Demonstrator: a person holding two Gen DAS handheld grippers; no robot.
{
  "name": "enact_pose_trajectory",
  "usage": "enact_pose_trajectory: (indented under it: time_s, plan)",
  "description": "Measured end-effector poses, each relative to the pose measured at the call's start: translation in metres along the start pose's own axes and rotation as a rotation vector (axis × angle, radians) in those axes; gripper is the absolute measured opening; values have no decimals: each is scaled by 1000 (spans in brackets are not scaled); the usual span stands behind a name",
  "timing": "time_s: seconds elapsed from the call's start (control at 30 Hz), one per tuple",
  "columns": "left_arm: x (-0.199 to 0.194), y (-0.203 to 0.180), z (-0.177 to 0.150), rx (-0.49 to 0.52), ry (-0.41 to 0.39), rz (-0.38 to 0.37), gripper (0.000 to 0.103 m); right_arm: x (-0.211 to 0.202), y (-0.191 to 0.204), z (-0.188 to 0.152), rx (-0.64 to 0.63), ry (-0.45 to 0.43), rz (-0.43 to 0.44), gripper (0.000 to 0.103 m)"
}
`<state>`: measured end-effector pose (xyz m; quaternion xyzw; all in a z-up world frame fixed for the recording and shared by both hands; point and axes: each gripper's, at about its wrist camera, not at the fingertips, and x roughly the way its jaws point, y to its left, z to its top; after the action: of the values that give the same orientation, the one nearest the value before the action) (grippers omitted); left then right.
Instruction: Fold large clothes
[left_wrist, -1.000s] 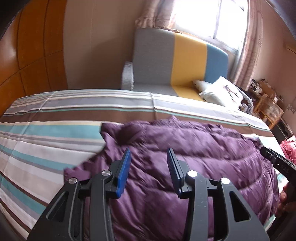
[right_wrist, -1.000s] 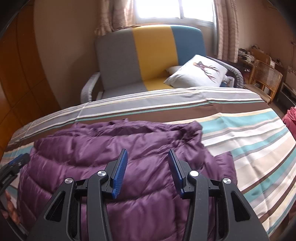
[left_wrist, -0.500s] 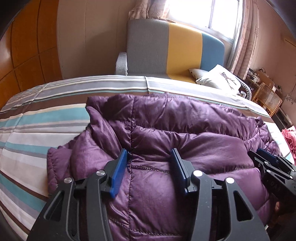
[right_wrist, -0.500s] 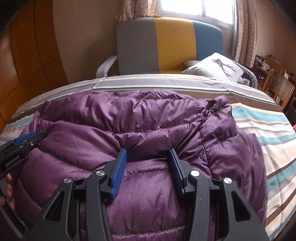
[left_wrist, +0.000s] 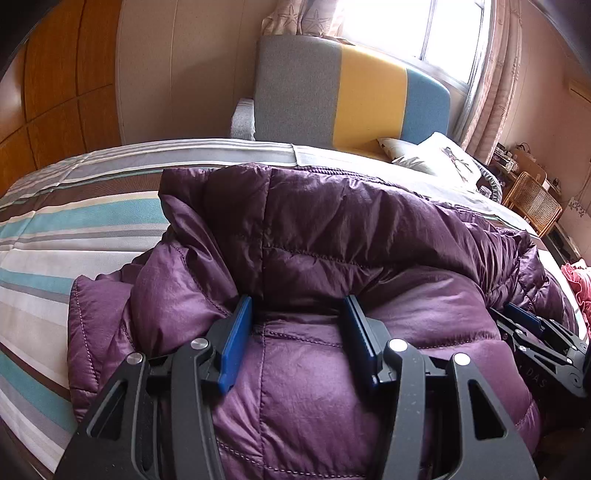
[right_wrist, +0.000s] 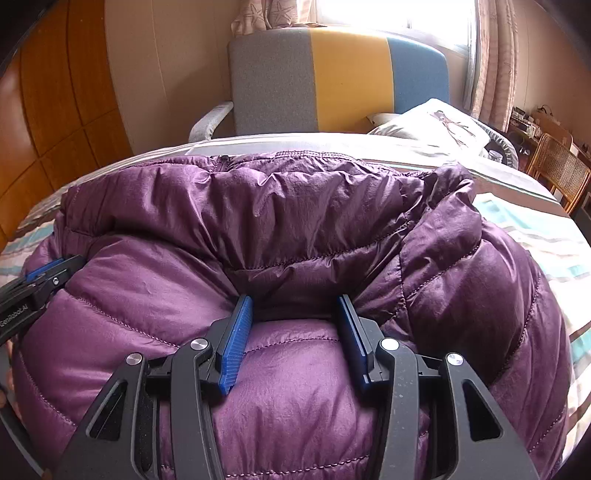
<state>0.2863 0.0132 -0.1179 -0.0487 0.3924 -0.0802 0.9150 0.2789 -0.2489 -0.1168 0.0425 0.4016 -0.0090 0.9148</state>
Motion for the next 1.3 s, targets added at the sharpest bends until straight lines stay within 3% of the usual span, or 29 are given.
enact_pose_trajectory:
  time_s: [0.13, 0.27, 0.4, 0.87, 1.3]
  plan:
    - [-5, 1, 4, 2, 1, 7, 53, -3, 3, 1, -1, 1, -4, 47]
    - [-20, 0, 6, -10, -10, 26, 68, -8, 8, 4, -13, -6, -20, 49]
    - [-38, 0, 1, -20, -30, 36, 68, -19, 9, 8, -8, -22, -26, 55]
    - [-77, 7, -14, -38, -79, 33, 69, -71, 13, -11, 4, -70, 22, 55]
    - [-99, 43, -34, -148, -88, 21, 71, -99, 9, -34, -22, -86, 21, 55]
